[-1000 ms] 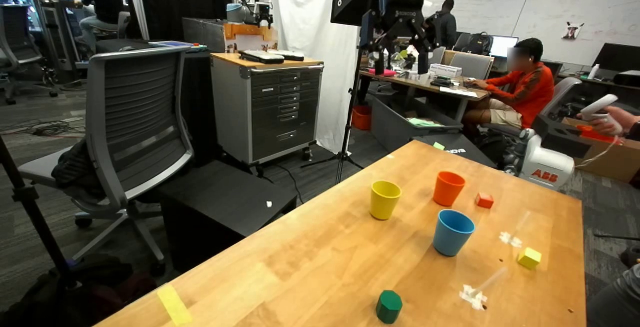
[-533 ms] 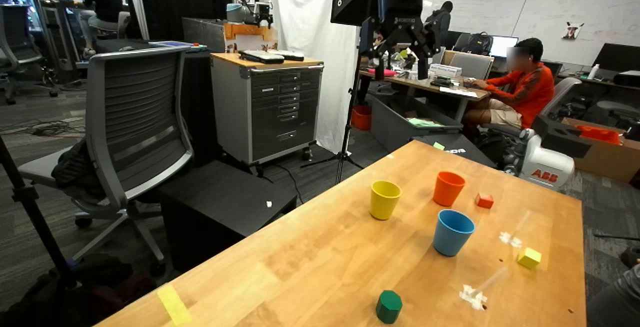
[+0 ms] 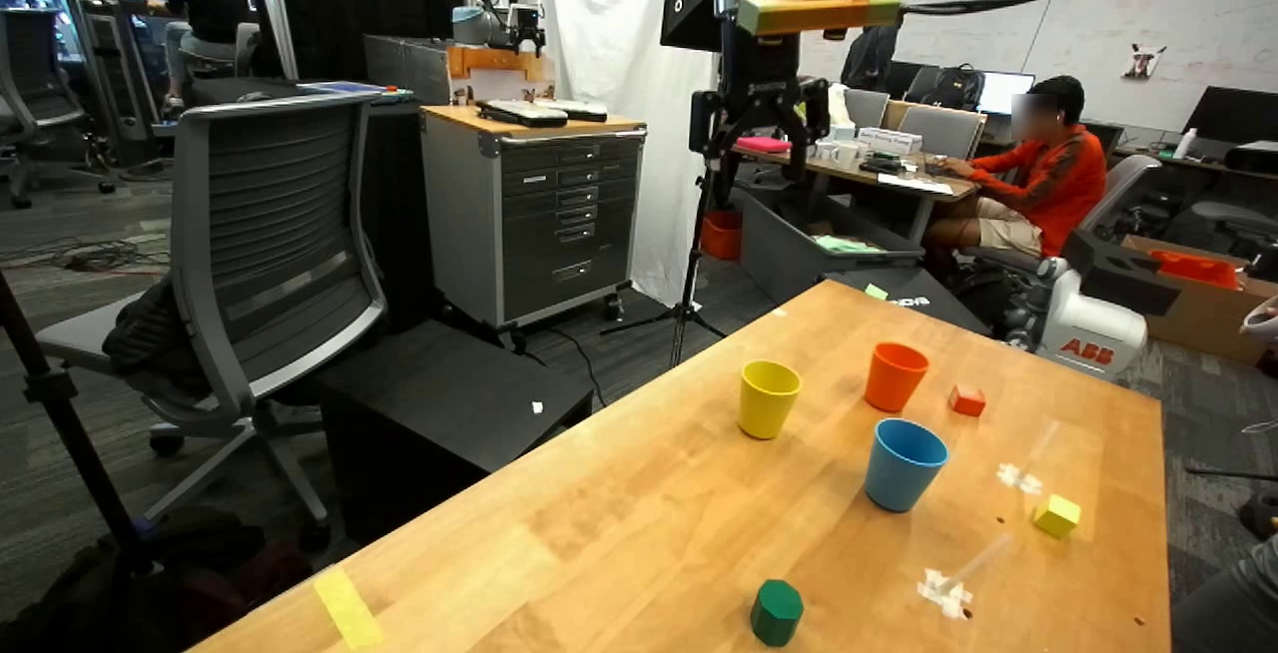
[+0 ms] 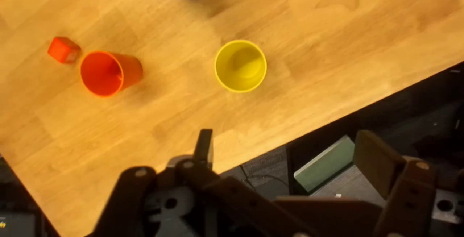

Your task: Stack the cups into the blue cup

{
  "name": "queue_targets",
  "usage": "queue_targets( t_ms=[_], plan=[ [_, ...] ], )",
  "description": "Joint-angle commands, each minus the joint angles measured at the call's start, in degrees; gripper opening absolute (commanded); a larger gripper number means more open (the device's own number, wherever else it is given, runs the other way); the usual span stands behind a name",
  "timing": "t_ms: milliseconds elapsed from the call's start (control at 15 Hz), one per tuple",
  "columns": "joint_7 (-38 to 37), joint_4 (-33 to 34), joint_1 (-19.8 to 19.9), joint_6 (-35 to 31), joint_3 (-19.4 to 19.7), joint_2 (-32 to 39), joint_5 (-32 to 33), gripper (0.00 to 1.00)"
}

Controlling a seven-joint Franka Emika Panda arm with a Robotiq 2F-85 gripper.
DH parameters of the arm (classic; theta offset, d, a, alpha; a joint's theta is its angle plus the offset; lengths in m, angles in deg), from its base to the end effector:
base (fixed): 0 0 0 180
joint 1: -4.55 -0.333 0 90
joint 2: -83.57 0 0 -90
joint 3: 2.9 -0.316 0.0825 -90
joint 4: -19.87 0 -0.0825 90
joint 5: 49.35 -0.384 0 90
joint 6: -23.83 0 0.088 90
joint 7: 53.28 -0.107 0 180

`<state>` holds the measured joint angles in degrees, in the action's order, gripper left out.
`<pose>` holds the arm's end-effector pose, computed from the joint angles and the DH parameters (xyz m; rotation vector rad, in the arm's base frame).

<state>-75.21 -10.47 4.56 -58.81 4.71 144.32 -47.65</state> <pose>0.7711 -0.0491 0.3749 2.8927 -0.6745 -0.1769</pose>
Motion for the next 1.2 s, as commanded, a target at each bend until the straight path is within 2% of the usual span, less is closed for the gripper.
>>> queue_targets(
  t_ms=[0,333,1133],
  plan=[
    [0.18,1.34,-1.56,-7.54,2.39,3.38,4.12,1.00],
    [-0.28,-0.01,-2.79,-13.26,2.45,6.33,6.83,1.00],
    [-0.15,-5.48,-4.85,-17.71,1.74,8.35,6.92,1.00]
  ],
)
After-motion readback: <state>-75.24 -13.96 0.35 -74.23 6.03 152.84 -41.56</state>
